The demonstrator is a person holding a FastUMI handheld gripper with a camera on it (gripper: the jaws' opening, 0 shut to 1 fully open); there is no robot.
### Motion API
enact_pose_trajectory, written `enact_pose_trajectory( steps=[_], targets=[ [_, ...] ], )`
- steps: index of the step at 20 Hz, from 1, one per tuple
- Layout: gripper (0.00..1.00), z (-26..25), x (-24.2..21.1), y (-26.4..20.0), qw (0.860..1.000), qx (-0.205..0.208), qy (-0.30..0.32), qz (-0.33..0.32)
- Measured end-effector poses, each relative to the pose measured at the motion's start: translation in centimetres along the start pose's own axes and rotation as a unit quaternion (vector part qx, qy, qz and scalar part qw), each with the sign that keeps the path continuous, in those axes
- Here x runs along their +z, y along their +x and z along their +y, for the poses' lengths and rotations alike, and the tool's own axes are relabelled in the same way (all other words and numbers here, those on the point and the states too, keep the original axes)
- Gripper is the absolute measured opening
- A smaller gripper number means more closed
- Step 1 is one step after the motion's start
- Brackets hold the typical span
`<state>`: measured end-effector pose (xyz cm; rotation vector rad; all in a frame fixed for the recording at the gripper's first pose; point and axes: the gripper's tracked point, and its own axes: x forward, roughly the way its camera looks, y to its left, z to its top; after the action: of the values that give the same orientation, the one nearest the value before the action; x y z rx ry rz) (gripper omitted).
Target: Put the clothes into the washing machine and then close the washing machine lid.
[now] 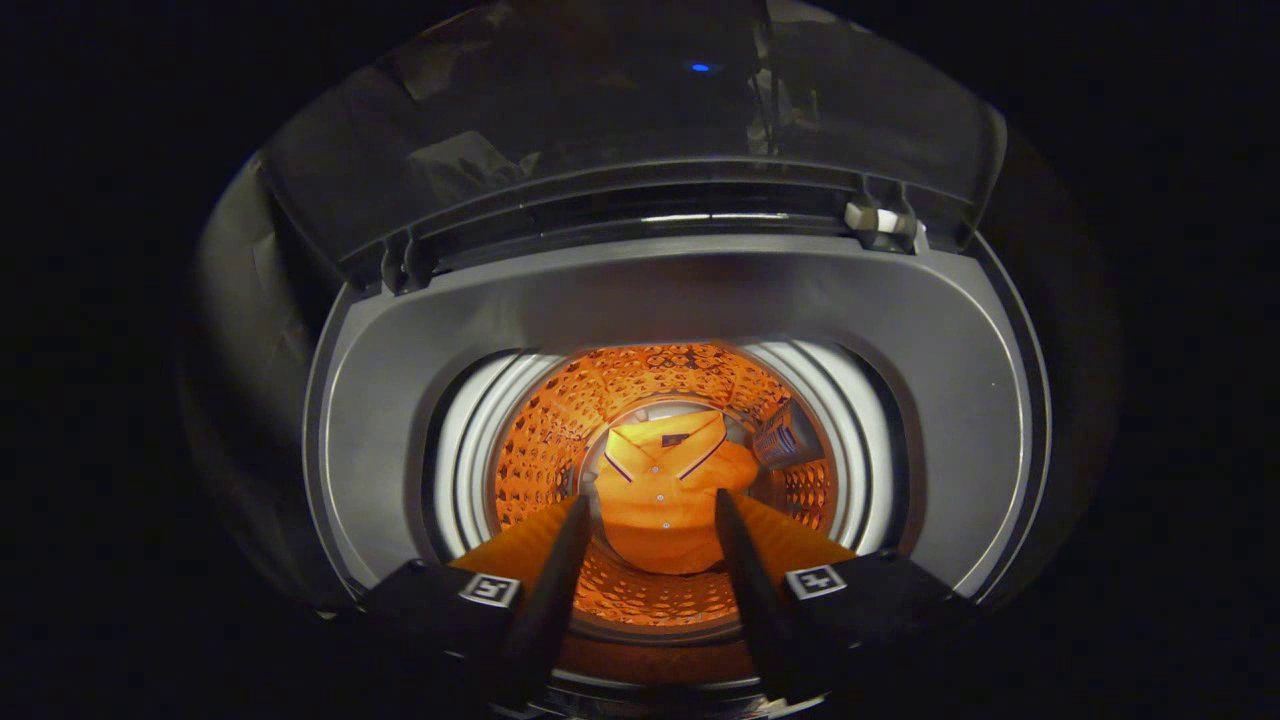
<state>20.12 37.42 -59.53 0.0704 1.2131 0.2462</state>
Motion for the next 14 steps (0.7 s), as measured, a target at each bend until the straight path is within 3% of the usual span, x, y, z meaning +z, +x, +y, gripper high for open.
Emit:
enact_pose_trajectory(
  steps=[2, 14],
  targets=[
    [1.0, -0.2, -0.2, -0.8, 1.0, -0.004, -0.005, -0.001],
    [0.99, 1.1, 3.3, -8.1, 0.997, 0.007, -0.018, -0.078]
  ],
)
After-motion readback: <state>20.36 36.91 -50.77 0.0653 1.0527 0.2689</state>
